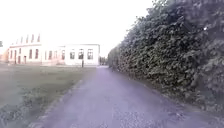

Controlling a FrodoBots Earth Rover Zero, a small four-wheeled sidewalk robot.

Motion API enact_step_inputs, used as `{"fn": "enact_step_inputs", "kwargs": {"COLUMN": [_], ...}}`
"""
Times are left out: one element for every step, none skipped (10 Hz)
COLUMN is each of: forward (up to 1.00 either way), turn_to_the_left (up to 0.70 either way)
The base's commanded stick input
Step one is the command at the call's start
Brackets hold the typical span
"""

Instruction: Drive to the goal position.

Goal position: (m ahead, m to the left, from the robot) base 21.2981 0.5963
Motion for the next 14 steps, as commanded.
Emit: {"fn": "enact_step_inputs", "kwargs": {"forward": [0.5, 0.5, 0.5, 0.5, 0.5, 0.5, 0.5, 0.5, 0.5, 0.5, 0.5, 0.5, 0.5, 0.5], "turn_to_the_left": [0.0, 0.0, 0.0, 0.0, 0.0, 0.0, 0.0, 0.0, 0.0, 0.0, 0.0, 0.0, 0.0, 0.0]}}
